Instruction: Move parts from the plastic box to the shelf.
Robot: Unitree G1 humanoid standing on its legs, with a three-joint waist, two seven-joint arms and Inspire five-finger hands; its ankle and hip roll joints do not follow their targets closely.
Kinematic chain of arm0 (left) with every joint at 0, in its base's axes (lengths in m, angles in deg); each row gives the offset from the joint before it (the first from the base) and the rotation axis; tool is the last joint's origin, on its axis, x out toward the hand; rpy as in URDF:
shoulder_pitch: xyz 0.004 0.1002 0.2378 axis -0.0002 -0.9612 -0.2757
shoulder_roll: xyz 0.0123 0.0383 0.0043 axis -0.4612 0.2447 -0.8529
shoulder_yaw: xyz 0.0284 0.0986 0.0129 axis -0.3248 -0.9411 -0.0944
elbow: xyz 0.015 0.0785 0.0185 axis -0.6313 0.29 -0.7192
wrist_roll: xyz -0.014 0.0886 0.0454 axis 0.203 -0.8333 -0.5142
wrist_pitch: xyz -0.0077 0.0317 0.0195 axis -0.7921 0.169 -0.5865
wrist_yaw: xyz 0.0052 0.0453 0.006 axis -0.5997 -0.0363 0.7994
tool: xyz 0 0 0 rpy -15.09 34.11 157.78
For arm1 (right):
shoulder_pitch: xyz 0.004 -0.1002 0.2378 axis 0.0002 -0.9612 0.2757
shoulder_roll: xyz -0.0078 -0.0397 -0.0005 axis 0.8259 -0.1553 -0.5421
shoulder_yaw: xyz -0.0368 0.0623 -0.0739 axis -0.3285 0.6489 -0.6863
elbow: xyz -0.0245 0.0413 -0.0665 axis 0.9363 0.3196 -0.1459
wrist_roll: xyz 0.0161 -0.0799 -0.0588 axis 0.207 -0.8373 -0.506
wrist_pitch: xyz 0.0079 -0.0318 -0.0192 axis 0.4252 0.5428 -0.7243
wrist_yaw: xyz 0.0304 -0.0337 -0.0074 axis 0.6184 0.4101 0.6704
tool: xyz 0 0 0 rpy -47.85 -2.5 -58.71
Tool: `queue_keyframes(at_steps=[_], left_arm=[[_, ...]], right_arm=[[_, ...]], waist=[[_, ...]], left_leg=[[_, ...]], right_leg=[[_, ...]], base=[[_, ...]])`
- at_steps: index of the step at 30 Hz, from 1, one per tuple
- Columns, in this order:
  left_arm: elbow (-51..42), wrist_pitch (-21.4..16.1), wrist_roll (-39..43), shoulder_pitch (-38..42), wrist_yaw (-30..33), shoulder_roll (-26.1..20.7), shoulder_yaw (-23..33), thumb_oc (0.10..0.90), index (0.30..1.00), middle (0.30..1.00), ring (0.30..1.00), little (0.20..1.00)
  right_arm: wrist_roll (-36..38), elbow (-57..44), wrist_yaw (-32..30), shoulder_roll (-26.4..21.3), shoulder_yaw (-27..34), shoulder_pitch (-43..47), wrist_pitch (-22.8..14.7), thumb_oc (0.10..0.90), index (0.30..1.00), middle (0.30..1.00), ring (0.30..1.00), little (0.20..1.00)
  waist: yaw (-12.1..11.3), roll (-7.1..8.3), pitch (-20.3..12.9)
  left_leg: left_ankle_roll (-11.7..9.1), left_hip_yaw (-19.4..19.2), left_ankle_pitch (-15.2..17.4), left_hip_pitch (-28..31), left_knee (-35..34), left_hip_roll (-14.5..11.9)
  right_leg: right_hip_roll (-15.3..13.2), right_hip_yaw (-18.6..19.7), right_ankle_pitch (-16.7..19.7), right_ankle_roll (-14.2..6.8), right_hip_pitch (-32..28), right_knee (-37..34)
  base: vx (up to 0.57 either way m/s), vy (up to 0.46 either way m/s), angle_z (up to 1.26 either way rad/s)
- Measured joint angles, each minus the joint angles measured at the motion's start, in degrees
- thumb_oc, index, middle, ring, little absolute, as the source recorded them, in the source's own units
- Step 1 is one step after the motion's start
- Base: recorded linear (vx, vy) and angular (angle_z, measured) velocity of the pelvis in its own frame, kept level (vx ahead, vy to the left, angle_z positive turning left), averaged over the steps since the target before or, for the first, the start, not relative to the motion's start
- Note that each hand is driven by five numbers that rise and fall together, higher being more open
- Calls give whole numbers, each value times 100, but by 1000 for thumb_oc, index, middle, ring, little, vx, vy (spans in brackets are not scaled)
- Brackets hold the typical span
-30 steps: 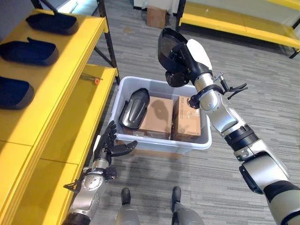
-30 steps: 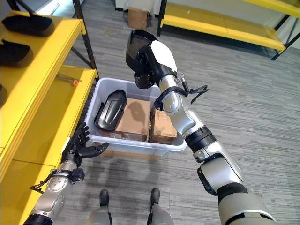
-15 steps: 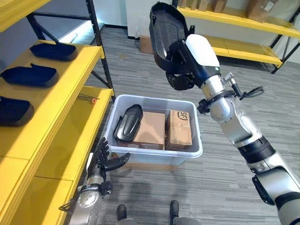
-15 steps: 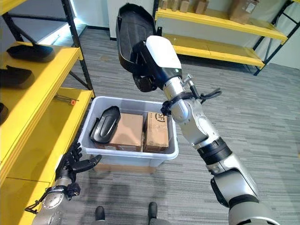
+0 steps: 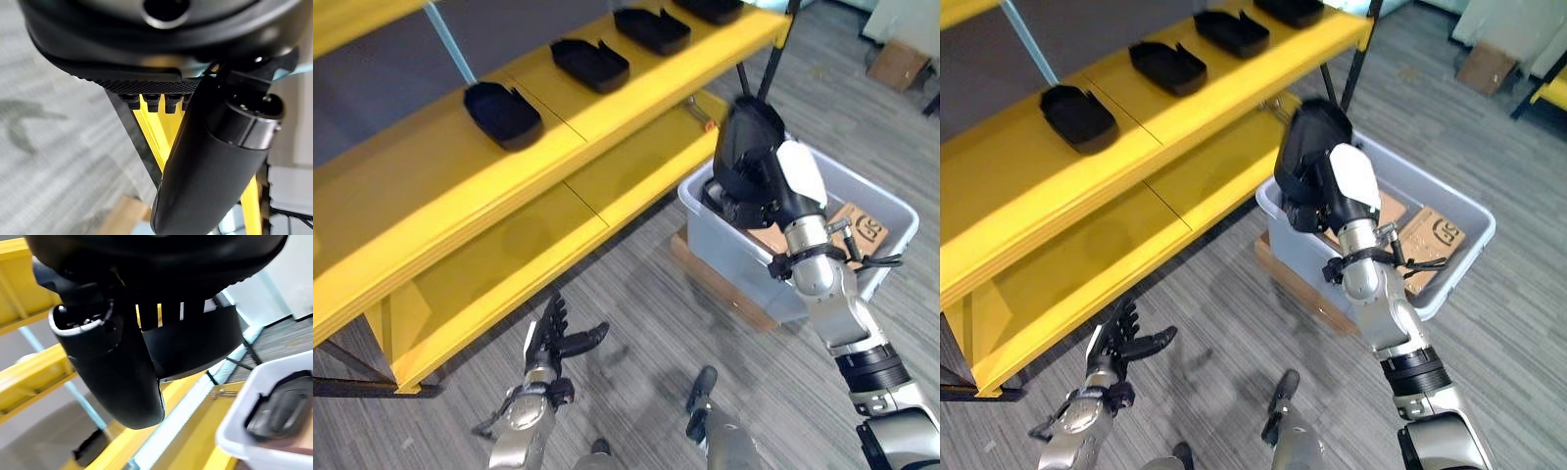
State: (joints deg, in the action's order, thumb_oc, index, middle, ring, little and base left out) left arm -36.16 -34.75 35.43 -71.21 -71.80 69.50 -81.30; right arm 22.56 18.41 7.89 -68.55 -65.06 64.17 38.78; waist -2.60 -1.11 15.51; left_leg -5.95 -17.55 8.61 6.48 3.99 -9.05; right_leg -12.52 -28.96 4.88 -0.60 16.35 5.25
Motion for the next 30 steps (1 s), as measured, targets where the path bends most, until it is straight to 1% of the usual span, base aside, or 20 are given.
queue_keyframes(at_steps=[1, 2, 3, 4, 5, 6, 7, 10, 12, 13, 14, 15, 16, 18, 21, 22, 24, 26, 27, 30], left_arm=[[-31, 0, -4, -20, -13, -13, 9, 900, 1000, 1000, 1000, 1000], [-104, -1, -4, -121, -32, -128, 15, 900, 1000, 1000, 1000, 1000], [-36, -11, -38, -101, -52, -213, 17, 900, 1000, 1000, 1000, 1000], [-11, -2, -63, -99, -46, -253, 39, 900, 1000, 1000, 1000, 1000], [4, -1, -84, -85, -51, -259, 43, 900, 1000, 1000, 1000, 1000], [-2, -4, -201, -48, -115, -206, 8, 900, 1000, 1000, 1000, 1000], [-16, -4, -229, -21, -158, -209, -57, 900, 1000, 1000, 1000, 1000], [4, -4, -302, 5, -160, -231, -24, 900, 1000, 1000, 1000, 1000], [24, -4, -444, 29, -161, -304, -3, 900, 1000, 1000, 1000, 1000], [39, -5, -445, 35, -147, -358, -7, 900, 1000, 1000, 1000, 1000], [43, -5, -445, 76, -131, -490, -5, 900, 1000, 1000, 1000, 1000], [96, -2, -444, 137, -116, -513, -5, 900, 1000, 1000, 1000, 1000], [137, 1, -445, 199, -118, -519, -17, 900, 1000, 1000, 1000, 1000], [141, 13, -447, 310, -150, -517, -137, 900, 1000, 1000, 1000, 1000], [162, 14, -450, 375, -140, -436, -155, 900, 1000, 1000, 1000, 1000], [199, 14, -449, 458, -135, -409, -156, 900, 1000, 1000, 1000, 1000], [215, 13, -449, 563, -134, -398, -176, 900, 1000, 1000, 1000, 1000], [210, 14, -449, 529, -124, -379, -164, 900, 1000, 1000, 1000, 1000], [179, 12, -447, 429, -117, -391, -113, 900, 1000, 1000, 1000, 1000], [126, 11, -437, 285, -110, -380, -11, 900, 1000, 1000, 1000, 1000]], right_arm=[[0, 10, 9, -75, 2, -35, 7, 400, 300, 300, 300, 300], [-1, 7, 50, -94, -6, -120, 42, 400, 300, 300, 300, 300], [-13, 22, 65, -103, -6, -92, 51, 400, 300, 300, 300, 300], [-54, 26, 67, -9, 0, -33, 37, 400, 300, 300, 300, 300], [-86, 21, 74, 48, 2, -38, 32, 400, 300, 300, 300, 300], [-118, 21, 72, 38, 37, -35, 33, 400, 300, 300, 300, 300], [-169, 22, 62, 84, 59, -52, 30, 400, 300, 300, 300, 300], [-205, 19, 149, 110, -92, -99, 37, 400, 300, 300, 300, 300], [-204, 19, 224, 104, -135, -121, 41, 400, 300, 300, 300, 300], [-202, 17, 254, 81, -150, -141, 32, 400, 300, 300, 300, 300], [-199, -41, 256, 3, -137, -136, -7, 400, 300, 300, 300, 300], [-198, -49, 256, -34, -128, -145, -14, 400, 300, 300, 300, 300], [-198, -52, 256, -74, -127, -147, -14, 400, 300, 300, 300, 300], [-197, -53, 256, -167, -116, -145, -16, 400, 300, 300, 300, 300], [-195, -47, 266, -188, -132, -103, -18, 400, 300, 300, 300, 300], [-194, -38, 270, -190, -132, -65, 0, 400, 300, 300, 300, 300], [-195, -12, 270, -191, -148, 29, 0, 400, 300, 300, 300, 300], [-194, -10, 299, -190, -202, -8, 5, 400, 300, 300, 300, 300], [-194, -12, 330, -183, -306, 34, 2, 400, 300, 300, 300, 300], [-193, -13, 377, -131, -366, 177, -118, 400, 300, 300, 300, 300]], waist=[[-9, -46, -31], [-14, 157, -171], [-89, 253, -246], [-69, 302, -247], [-50, 405, -250], [-71, 402, -252], [-54, 388, -254], [182, 384, -258], [261, 369, -253], [300, 362, -258], [403, 350, -261], [449, 316, -251], [503, 304, -251], [511, 342, -253], [519, 236, -200], [547, 216, -188], [524, 225, -178], [535, 336, -140], [428, 450, -146], [381, 470, -144]], left_leg=[[29, 107, 37, -113, 67, -38], [24, 239, -11, -110, 56, 158], [12, 259, -13, -184, 188, 213], [-22, 283, -2, -468, 658, 210], [57, 324, 146, -824, 1112, 322], [434, 425, 251, -960, 948, 530], [521, 522, 19, -927, 687, 730], [800, 570, -41, -1060, 807, 1015], [963, 703, -1, -1033, 734, 1066], [1028, 811, -178, -954, 559, 1074], [1170, 1047, -560, -879, 27, 1046], [1168, 1186, -724, -843, -217, 1006], [1175, 1288, -867, -815, -410, 985], [1167, 1343, -1008, -757, -576, 1091], [1178, 1509, -999, -736, -578, 1099], [1166, 1650, -992, -728, -579, 1100], [1092, 1760, -957, -700, -578, 1108], [926, 1919, -872, -444, -601, 1158], [835, 1893, -816, -242, -692, 1190], [602, 1851, -733, -161, -739, 1022]], right_leg=[[-98, 27, 58, 47, 65, 729], [-299, 75, 313, 47, -181, 846], [-238, 198, 398, 86, -324, 392], [-272, 196, 645, 298, -416, 105], [-396, 266, 788, 199, -583, -167], [-541, 267, 897, -3, -593, -249], [-642, 277, 1013, -144, -555, -269], [-1015, 360, 1758, -204, -583, -220], [-1091, 799, 2148, -223, -428, 76], [-908, 1394, 1738, -365, -264, 304], [-332, 2137, 807, -629, -177, 424], [29, 2524, 403, -686, -170, 393], [337, 2764, 206, -703, -173, 244], [402, 2568, 263, -657, -163, -68], [376, 2869, 512, -767, -167, -633], [255, 2866, 729, -763, -199, -1015], [176, 2863, 979, -788, -219, -1065], [165, 2880, 1311, -837, -773, -1017], [177, 2853, 1268, -914, -1014, -1017], [330, 2845, 816, -692, -1109, -1013]], base=[[29, 286, 9], [24, 198, 31], [57, 317, 28], [58, 321, 27], [73, 328, 32], [60, 212, 29], [28, 314, 20], [51, 238, 37], [90, 145, 31], [210, 115, 44], [178, 74, 51], [171, 39, 65], [75, -32, 66], [109, -66, 48], [89, -94, 28], [102, -122, 52], [130, -136, 52], [134, -153, 42], [108, -165, -4], [89, -147, -9]])
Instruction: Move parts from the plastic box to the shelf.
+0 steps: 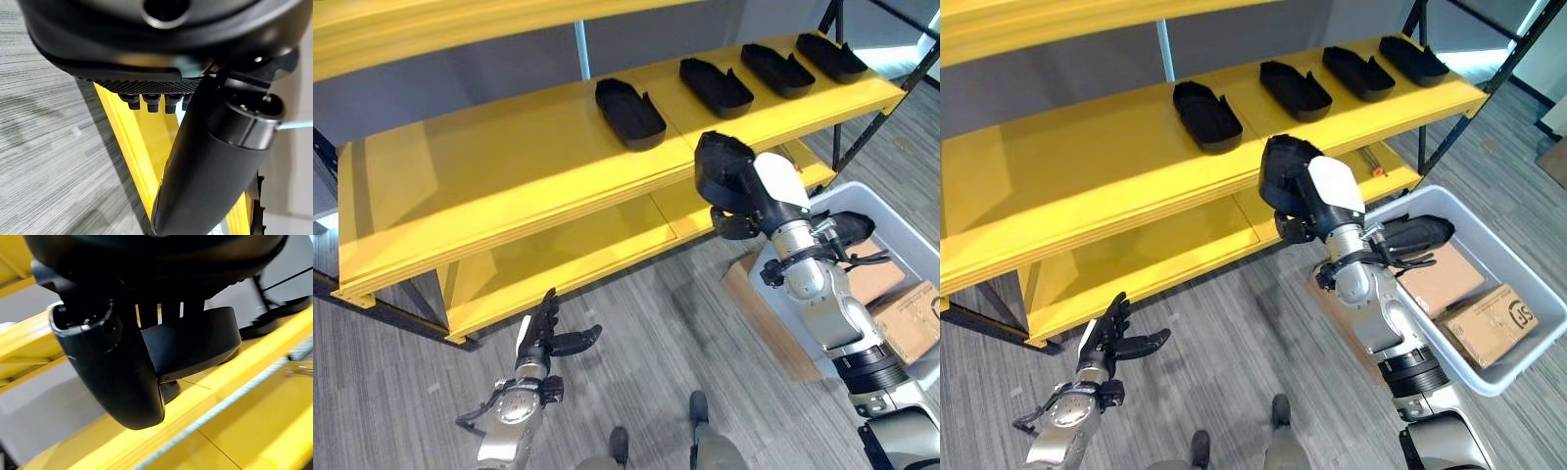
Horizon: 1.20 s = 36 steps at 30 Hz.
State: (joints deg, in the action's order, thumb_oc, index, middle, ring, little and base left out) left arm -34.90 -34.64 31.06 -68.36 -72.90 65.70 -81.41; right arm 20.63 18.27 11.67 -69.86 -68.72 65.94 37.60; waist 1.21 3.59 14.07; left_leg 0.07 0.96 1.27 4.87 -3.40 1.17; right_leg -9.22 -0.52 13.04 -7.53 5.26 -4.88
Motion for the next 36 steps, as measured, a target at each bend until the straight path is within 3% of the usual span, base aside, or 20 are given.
queue_keyframes(at_steps=[7, 14, 18, 19, 20, 21, 22, 23, 24, 25, 26, 27, 28, 31, 33, 34, 36], left_arm=[[-17, 5, 14, 47, -28, 356, -31, 900, 1000, 1000, 1000, 1000], [-16, 28, 51, -6, -2, 392, 21, 900, 1000, 1000, 1000, 1000], [-15, 28, 58, 61, 0, 439, 11, 900, 1000, 1000, 1000, 1000], [16, 28, 59, 221, 1, 408, -52, 900, 1000, 1000, 1000, 1000], [33, 28, 63, 274, 37, 425, -92, 900, 1000, 1000, 1000, 1000], [36, 29, 65, 245, 68, 407, -120, 900, 1000, 1000, 1000, 1000], [44, 31, 66, 233, 72, 409, -144, 900, 1000, 1000, 1000, 1000], [45, 31, 65, 208, 64, 404, -137, 900, 1000, 1000, 1000, 1000], [56, 31, 63, 209, 59, 411, -138, 900, 1000, 1000, 1000, 1000], [56, 33, 63, 216, 62, 441, -157, 900, 1000, 1000, 1000, 1000], [57, 38, 62, 228, 63, 445, -193, 900, 1000, 1000, 1000, 1000], [81, 62, 56, 216, 78, 445, -345, 900, 1000, 1000, 1000, 1000], [90, 68, 56, 215, 77, 446, -384, 900, 1000, 1000, 1000, 1000], [138, 80, 57, 202, 84, 444, -384, 900, 1000, 1000, 1000, 1000], [99, 82, 56, 184, 74, 455, -389, 900, 1000, 1000, 1000, 1000], [76, 80, 56, 231, 75, 441, -385, 900, 1000, 1000, 1000, 1000], [-20, 77, 58, 309, 117, 405, -330, 900, 1000, 1000, 1000, 1000]], right_arm=[[7, 1, 26, -56, 50, 21, 24, 400, 300, 300, 300, 300], [120, -34, 36, -42, 21, 47, -64, 400, 300, 300, 300, 300], [224, -34, 22, -61, -38, 137, -111, 400, 300, 300, 300, 300], [226, -30, -7, -127, -40, 167, -115, 400, 300, 300, 300, 300], [228, -27, -3, -162, -56, 204, -112, 400, 300, 300, 300, 300], [234, -31, -6, -125, -89, 239, -121, 400, 300, 300, 300, 300], [247, -30, -5, -114, -97, 271, -140, 400, 300, 300, 300, 300], [246, -32, -18, -51, -70, 265, -161, 400, 300, 300, 300, 300], [246, -37, -86, -6, -28, 216, -216, 400, 300, 300, 300, 300], [245, -36, -105, -5, -15, 209, -232, 400, 300, 300, 300, 300], [245, -37, -106, -19, -12, 216, -234, 400, 300, 300, 300, 300], [229, -35, -118, -16, -15, 177, -228, 400, 300, 300, 300, 300], [223, -35, -118, -7, -20, 163, -228, 400, 300, 300, 300, 300], [216, -49, -114, 9, -66, 34, -231, 400, 300, 300, 300, 300], [213, -64, -115, -61, -54, -122, -231, 400, 300, 300, 300, 300], [198, -71, -119, -89, 13, -193, -230, 400, 300, 300, 300, 300], [190, -73, -121, -133, 63, -269, -86, 400, 300, 300, 300, 300]], waist=[[61, 7, -5], [-18, -10, -39], [-83, 6, -39], [-157, 45, -6], [-201, 48, 11], [-303, 66, 21], [-313, 71, 31], [-305, 98, 35], [-230, 106, 36], [-225, 79, 79], [-224, 45, 141], [-240, -191, 303], [-249, -258, 335], [-294, -287, 349], [-250, -401, 328], [-234, -424, 339], [-248, -346, 326]], left_leg=[[-450, 337, -38, -58, -16, -606], [-675, 667, -55, -285, 161, -906], [-850, 717, 3, -1005, 1358, -817], [-971, 716, 13, -1546, 2273, -749], [-930, 698, -190, -2090, 3023, -693], [-857, 585, -412, -2174, 3127, -737], [-856, 325, -567, -2227, 3113, -806], [-774, -91, -403, -2266, 2808, -987], [-751, -548, -391, -2213, 1790, -1250], [-856, -622, -481, -2120, 983, -1369], [-887, -578, -530, -2108, 735, -1454], [-1144, -559, -700, -2068, 82, -1796], [-1149, -542, -723, -2051, -28, -1877], [-1058, -713, -794, -1641, 138, -1850], [-1020, -768, -768, -1257, 45, -1754], [-967, -831, -1029, -1121, -105, -1698], [-589, -1114, -1198, -1170, 99, -1490]], right_leg=[[538, -341, -232, 379, -154, -2], [813, -654, -307, 616, -193, 11], [993, -649, -554, 804, -122, 221], [893, -749, -632, 904, -28, 379], [869, -897, -632, 1034, -55, 348], [847, -930, -708, 1082, -42, 424], [814, -1011, -737, 1126, -72, 421], [780, -1095, -760, 1143, -113, 311], [802, -1179, -766, 1135, -173, 138], [838, -1239, -752, 1160, -181, 68], [856, -1229, -718, 1186, -213, 57], [988, -1215, -627, 1132, -336, 40], [1037, -1212, -617, 1112, -366, -12], [1020, -1057, -673, 1015, -412, -46], [1038, -1027, -665, 991, -473, -46], [1006, -977, -674, 904, -477, -43], [713, -945, -686, 746, -447, -6]], base=[[41, -154, 20], [20, -218, 25], [-106, -217, 53], [-81, -69, 56], [-30, -82, 56], [95, 12, 60], [142, 40, 52], [110, 33, 80], [65, 29, 78], [74, 40, 66], [181, 118, 54], [149, 94, 34], [277, 154, 16], [231, 117, -31], [241, 139, -21], [59, 38, -24], [225, 147, -23]])
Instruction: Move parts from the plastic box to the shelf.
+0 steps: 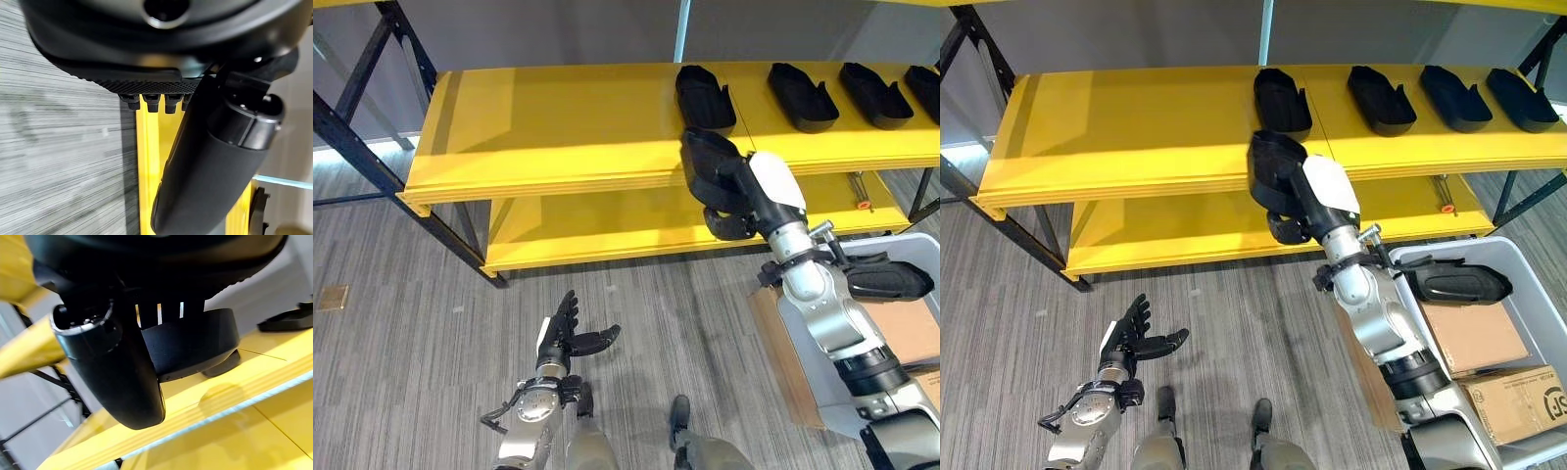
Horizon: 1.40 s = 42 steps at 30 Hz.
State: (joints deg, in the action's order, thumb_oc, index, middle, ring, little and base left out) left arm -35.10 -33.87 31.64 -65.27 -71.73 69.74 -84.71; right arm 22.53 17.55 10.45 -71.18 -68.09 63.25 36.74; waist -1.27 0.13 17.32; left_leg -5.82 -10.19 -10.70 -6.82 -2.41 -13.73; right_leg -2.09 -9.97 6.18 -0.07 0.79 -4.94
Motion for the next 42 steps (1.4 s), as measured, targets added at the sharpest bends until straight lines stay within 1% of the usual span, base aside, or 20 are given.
queue_keyframes(at_steps=[3, 7, 10, 12, 17, 18, 19, 21, 22, 24, 25, 27, 28, 30, 32, 33, 36, 38, 40, 42], left_arm=[[-97, -24, 1, -64, 103, -18, 104, 900, 1000, 1000, 1000, 1000], [-132, -41, 3, -21, 155, -16, 216, 900, 1000, 1000, 1000, 1000], [-204, -44, 14, 18, 246, -20, 217, 900, 1000, 1000, 1000, 1000], [-213, -46, 21, 27, 272, -12, 216, 900, 1000, 1000, 1000, 1000], [-139, -46, 215, 148, 331, -121, 170, 900, 1000, 1000, 1000, 1000], [-134, -45, 209, 171, 333, -293, 103, 900, 1000, 1000, 1000, 1000], [-133, -45, 206, 163, 342, -426, 120, 900, 1000, 1000, 1000, 1000], [-129, -47, 207, 153, 346, -483, 245, 900, 1000, 1000, 1000, 1000], [-122, -46, 209, 153, 364, -491, 323, 900, 1000, 1000, 1000, 1000], [-85, -48, 209, 192, 380, -508, 401, 900, 1000, 1000, 1000, 1000], [-54, -49, 208, 206, 383, -504, 439, 900, 1000, 1000, 1000, 1000], [91, -56, 206, 248, 383, -462, 446, 900, 1000, 1000, 1000, 1000], [121, -56, 206, 224, 384, -435, 433, 900, 1000, 1000, 1000, 1000], [142, -53, 206, 175, 372, -414, 363, 900, 1000, 1000, 1000, 1000], [90, -52, 205, 152, 343, -458, 308, 900, 1000, 1000, 1000, 1000], [8, -70, 204, 76, 344, -475, 351, 900, 1000, 1000, 1000, 1000], [-41, -83, 207, -129, 326, -242, 316, 900, 1000, 1000, 1000, 1000], [-44, -82, 208, -170, 322, -137, 243, 900, 1000, 1000, 1000, 1000], [-97, -83, 207, -158, 308, -53, 220, 900, 1000, 1000, 1000, 1000], [-128, -83, 208, -101, 313, -38, 221, 900, 1000, 1000, 1000, 1000]], right_arm=[[-3, -1, -3, 53, -30, 8, 11, 400, 300, 300, 300, 300], [-5, -7, -7, 78, -29, 120, 16, 400, 300, 300, 300, 300], [-79, -15, -4, 89, -92, 299, 43, 400, 300, 300, 300, 300], [-101, -42, -4, 93, -156, 401, 61, 400, 300, 300, 300, 300], [-101, -48, -3, 108, -163, 432, 80, 400, 300, 300, 300, 300], [-100, -49, -3, 145, -203, 439, 96, 400, 300, 300, 300, 300], [-99, -49, 1, 165, -247, 434, 85, 400, 300, 300, 300, 300], [-98, -49, 9, 159, -249, 452, 58, 400, 300, 300, 300, 300], [-96, -49, 13, 161, -252, 501, 43, 400, 300, 300, 300, 300], [-96, -40, 17, 168, -272, 668, 39, 400, 300, 300, 300, 300], [-99, -19, 17, 168, -300, 759, 40, 400, 300, 300, 300, 300], [-104, 10, 17, 166, -329, 860, 39, 400, 300, 300, 300, 300], [-105, 12, 17, 167, -350, 865, 39, 400, 300, 300, 300, 300], [-184, 13, 20, 156, -373, 812, 4, 400, 300, 300, 300, 300], [-204, 11, 56, 196, -386, 749, -3, 400, 300, 300, 300, 300], [-202, 10, 89, 260, -406, 819, -35, 400, 300, 300, 300, 300], [-197, -11, 137, 276, -426, 911, -64, 400, 300, 300, 300, 300], [-193, -11, 155, 138, -434, 908, -26, 400, 300, 300, 300, 300], [-193, -12, 170, -71, -426, 909, -15, 400, 300, 300, 300, 300], [-193, -11, 168, -124, -419, 916, -15, 400, 300, 300, 300, 300]], waist=[[-87, 50, -3], [-198, 59, -5], [-350, 144, -32], [-355, 203, -88], [-144, 299, -118], [-29, 344, -120], [-48, 351, -116], [-52, 361, -120], [-48, 364, -122], [-42, 359, -118], [-29, 355, -115], [-7, 361, -99], [-16, 374, -93], [35, 507, -61], [69, 830, -85], [-60, 962, -100], [116, 499, -59], [159, 354, -54], [319, 247, -54], [394, 165, -40]], left_leg=[[135, -95, 383, -53, 446, 352], [259, -118, 730, -265, 905, 496], [386, -136, 1128, -546, 1416, 640], [467, -180, 1234, -656, 1505, 718], [737, -152, 1341, -705, 1502, 899], [875, -81, 1394, -667, 1496, 1036], [950, -108, 1376, -539, 1369, 1112], [975, -84, 1352, -435, 1238, 1138], [971, -74, 1342, -404, 1194, 1153], [967, -75, 1346, -408, 1184, 1198], [964, -60, 1348, -407, 1176, 1203], [905, 70, 1366, -331, 1176, 1163], [845, 107, 1375, -279, 1168, 1130], [670, 295, 1322, -112, 1061, 1175], [415, 497, 1293, 3, 954, 1304], [259, 448, 1346, 3, 976, 1288], [-15, 593, 1269, -113, 917, 714], [-174, 599, 1169, -12, 725, 461], [-345, 602, 1025, 94, 478, 108], [-374, 614, 991, 94, 434, 26]], right_leg=[[-400, 29, 13, -246, -145, 2], [-607, 43, -12, -423, -130, 7], [-757, 130, -85, -495, -86, 31], [-865, 143, -168, -571, 110, 255], [-1162, 205, -219, -558, 1116, 2189], [-1374, 281, -159, -493, 1446, 2872], [-1478, 310, -384, -538, 1660, 3028], [-1494, 241, -377, -618, 1506, 2165], [-1573, 141, -227, -751, 1372, 1467], [-1890, -2, 294, -1038, 1311, 297], [-2051, -47, 540, -1087, 1309, -62], [-2292, -68, 980, -1127, 1414, -60], [-2311, -8, 1052, -1116, 1405, -60], [-2096, 214, 1088, -1132, 1113, -55], [-1839, 334, 1119, -1094, 698, -10], [-1763, 90, 688, -1029, 692, -4], [-1185, 91, 630, -881, 732, 10], [-897, 79, 559, -726, 729, 10], [-530, 8, 491, -518, 750, 13], [-456, 3, 374, -455, 849, 197]], base=[[231, 191, 2], [103, 100, 3], [190, 186, 6], [104, 142, -1], [102, 177, 12], [319, -5, 16], [282, -47, 18], [165, -123, 6], [170, -190, 3], [160, -196, 3], [152, -193, 7], [163, -185, 22], [169, -186, 33], [181, -216, 59], [152, -239, 59], [104, -210, -4], [94, -184, -1], [104, -187, -14], [143, -243, -17], [85, -158, -4]])
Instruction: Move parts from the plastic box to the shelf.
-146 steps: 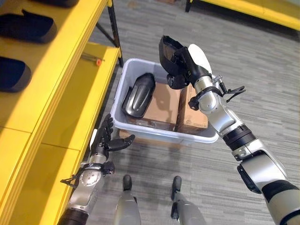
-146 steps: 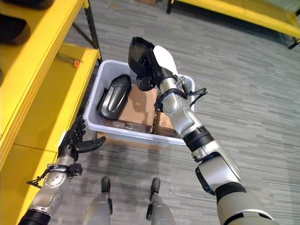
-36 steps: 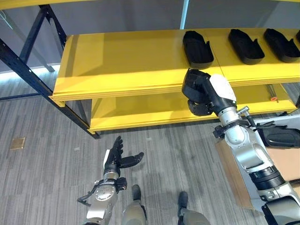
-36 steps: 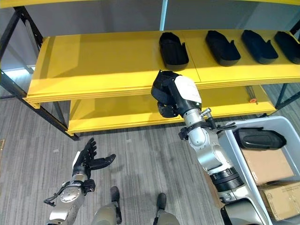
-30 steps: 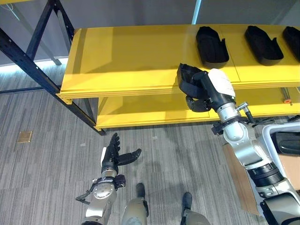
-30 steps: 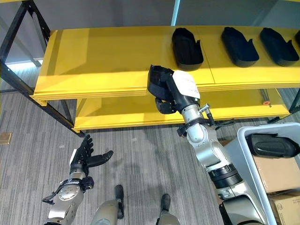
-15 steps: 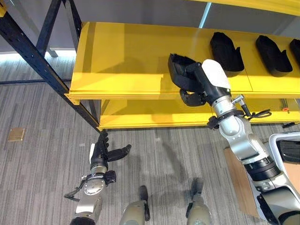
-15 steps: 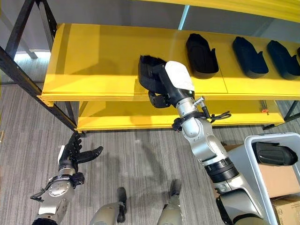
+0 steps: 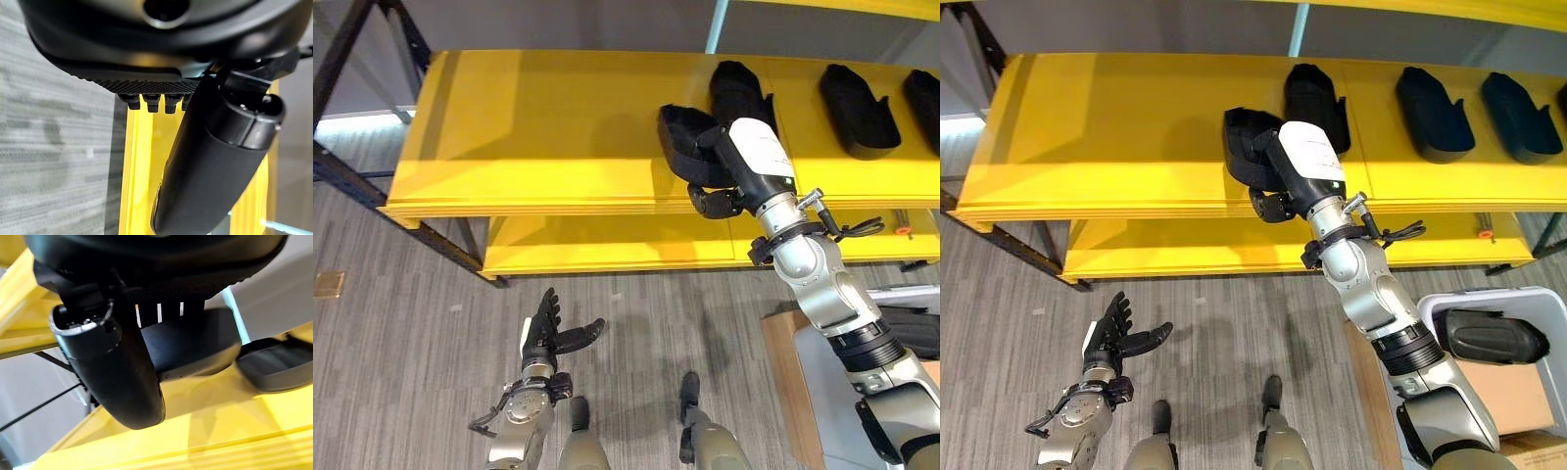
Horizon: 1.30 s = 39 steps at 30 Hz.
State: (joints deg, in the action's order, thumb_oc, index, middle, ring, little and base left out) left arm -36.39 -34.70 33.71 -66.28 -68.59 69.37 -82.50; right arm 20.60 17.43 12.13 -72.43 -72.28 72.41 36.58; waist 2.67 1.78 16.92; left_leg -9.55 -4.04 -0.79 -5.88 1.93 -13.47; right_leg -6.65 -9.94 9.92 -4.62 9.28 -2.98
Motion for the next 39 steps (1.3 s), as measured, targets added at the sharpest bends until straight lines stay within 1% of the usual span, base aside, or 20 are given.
queue_keyframes(at_steps=[6, 11, 14, 17, 18, 19, 20, 21, 22, 23, 24, 25, 26, 28, 30, 33, 34, 35, 36, 39], left_arm=[[-49, -5, -2, 67, 16, 34, 4, 900, 1000, 1000, 1000, 1000], [-88, -6, -1, -59, 13, 25, 92, 900, 1000, 1000, 1000, 1000], [-101, -5, 0, 2, 18, -53, 100, 900, 1000, 1000, 1000, 1000], [-107, -9, 2, -20, 26, -193, 52, 900, 1000, 1000, 1000, 1000], [-110, -10, 1, -24, 20, -240, 14, 900, 1000, 1000, 1000, 1000], [-105, -8, 1, -15, 11, -248, -38, 900, 1000, 1000, 1000, 1000], [-106, -9, 1, 3, -26, -223, -123, 900, 1000, 1000, 1000, 1000], [-46, -6, 0, 98, -67, -225, -202, 900, 1000, 1000, 1000, 1000], [19, 4, 0, 234, -105, -200, -259, 900, 1000, 1000, 1000, 1000], [41, 3, 3, 213, -98, -171, -266, 900, 1000, 1000, 1000, 1000], [82, 8, 5, 160, -94, -190, -244, 900, 1000, 1000, 1000, 1000], [64, 7, 4, 97, -115, -180, -239, 900, 1000, 1000, 1000, 1000], [-23, -11, 3, 154, -113, -188, -239, 900, 1000, 1000, 1000, 1000], [-38, -28, 3, 362, -150, -214, -243, 900, 1000, 1000, 1000, 1000], [-48, -48, 2, 463, -203, -219, -244, 900, 1000, 1000, 1000, 1000], [-69, -48, 2, 505, -218, -217, -261, 900, 1000, 1000, 1000, 1000], [-94, -48, 3, 463, -217, -192, -280, 900, 1000, 1000, 1000, 1000], [-127, -52, 5, 361, -212, -181, -320, 900, 1000, 1000, 1000, 1000], [-147, -51, 6, 401, -210, -229, -337, 900, 1000, 1000, 1000, 1000], [-173, -52, 8, 505, -205, -291, -346, 900, 1000, 1000, 1000, 1000]], right_arm=[[1, -8, 3, -18, -13, -1, -9, 400, 300, 300, 300, 300], [-1, -205, 3, -15, -38, -3, -22, 400, 300, 300, 300, 300], [0, -206, 5, 0, -82, 41, -39, 400, 300, 300, 300, 300], [-1, -191, -3, 201, -286, 79, -116, 400, 300, 300, 300, 300], [0, -213, -8, 323, -304, 77, -203, 400, 300, 300, 300, 300], [0, -255, -20, 369, -333, 86, -275, 400, 300, 300, 300, 300], [1, -353, -54, 464, -349, 94, -334, 400, 300, 300, 300, 300], [-1, -319, -136, 567, -396, 112, -346, 400, 300, 300, 300, 300], [-1, -208, -148, 572, -430, 131, -317, 400, 300, 300, 300, 300], [-2, -178, -142, 535, -508, 114, -263, 400, 300, 300, 300, 300], [-3, -182, -108, 535, -525, 49, -261, 400, 300, 300, 300, 300], [-3, -215, -109, 432, -472, -12, -260, 400, 300, 300, 300, 300], [-5, -216, -108, 291, -430, -11, -250, 400, 300, 300, 300, 300], [-8, -217, -113, 71, -147, 21, -158, 400, 300, 300, 300, 300], [-18, -216, -108, 48, -82, 86, -121, 400, 300, 300, 300, 300], [-18, -216, -85, -68, -109, 232, -90, 400, 300, 300, 300, 300], [-20, -216, -71, -155, -131, 288, -81, 400, 300, 300, 300, 300], [-20, -216, -63, -246, -172, 341, -61, 400, 300, 300, 300, 300], [-25, -213, -74, -287, -165, 413, -41, 400, 300, 300, 300, 300], [-24, -168, -70, -344, -277, 740, -6, 400, 300, 300, 300, 300]], waist=[[37, -303, -7], [-58, -375, -16], [-353, -253, -11], [-683, -85, 32], [-683, 26, 51], [-615, 88, 54], [-458, 111, 55], [-442, 148, 107], [-479, 206, 279], [-431, 161, 352], [-416, 157, 364], [-358, 107, 362], [-264, 72, 364], [-287, 38, 354], [-308, 32, 349], [-310, -40, 309], [-317, -161, 241], [-317, -275, 161], [-295, -213, 144], [-480, -125, 114]], left_leg=[[16, 32, -29, -30, -19, -106], [131, 141, -62, -153, 175, -162], [128, 368, -110, -927, 1801, -254], [537, 1002, -900, -1682, 3180, -317], [480, 976, -678, -1814, 3198, -285], [438, 872, -587, -1966, 2965, -270], [402, 529, -589, -1878, 1502, -417], [265, 337, -623, -1605, -158, -475], [78, 283, -735, -1470, -695, -458], [-67, 230, -819, -1301, -614, -555], [159, 147, -599, -1124, 26, -443], [216, 223, -542, -841, 237, -98], [200, 261, -533, -755, 230, -9], [147, 126, -425, -818, 353, -1], [141, 117, -472, -955, 267, 11], [256, 71, -851, -1076, -102, 7], [449, 13, -1355, -1076, -87, -43], [404, 5, -1264, -1071, 36, -45], [487, -33, -1037, -1081, 46, 190], [712, -49, -886, -1207, 105, 693]], right_leg=[[33, 26, -503, 51, 441, 905], [65, -20, -1216, 217, 978, 2096], [201, 150, -1775, 583, 1224, 2863], [436, 156, -1784, 906, 1001, 2759], [429, 96, -1729, 917, 962, 2664], [445, 69, -1735, 816, 934, 2552], [636, 21, -1594, 643, 848, 2170], [826, 56, -1384, 332, 695, 1665], [922, 45, -1175, 468, 479, 1448], [1094, 99, -1152, 700, 240, 1320], [1192, 307, -1198, 542, 43, 1199], [1144, 408, -1294, 424, -67, 1195], [1143, 401, -1258, 619, -148, 1148], [940, 426, -1110, 838, -464, 761], [753, 482, -1106, 818, -504, 713], [447, 541, -1184, 504, -575, 687], [405, 561, -1266, 346, -609, 690], [325, 589, -1406, 109, -651, 700], [74, 587, -1431, 9, -638, 714], [-426, 588, -1268, -102, -679, 486]], base=[[73, -167, 0], [52, -245, 10], [2, -323, 18], [34, -52, -18], [146, 140, 9], [257, 290, 32], [212, 234, 15], [264, 288, -12], [223, 285, -52], [273, 366, -75], [276, 399, -89], [249, 318, -64], [286, 387, -14], [221, 337, 15], [112, 183, -3], [51, 74, -10], [45, 44, -15], [34, 27, 1], [20, 16, 16], [11, 7, 28]])
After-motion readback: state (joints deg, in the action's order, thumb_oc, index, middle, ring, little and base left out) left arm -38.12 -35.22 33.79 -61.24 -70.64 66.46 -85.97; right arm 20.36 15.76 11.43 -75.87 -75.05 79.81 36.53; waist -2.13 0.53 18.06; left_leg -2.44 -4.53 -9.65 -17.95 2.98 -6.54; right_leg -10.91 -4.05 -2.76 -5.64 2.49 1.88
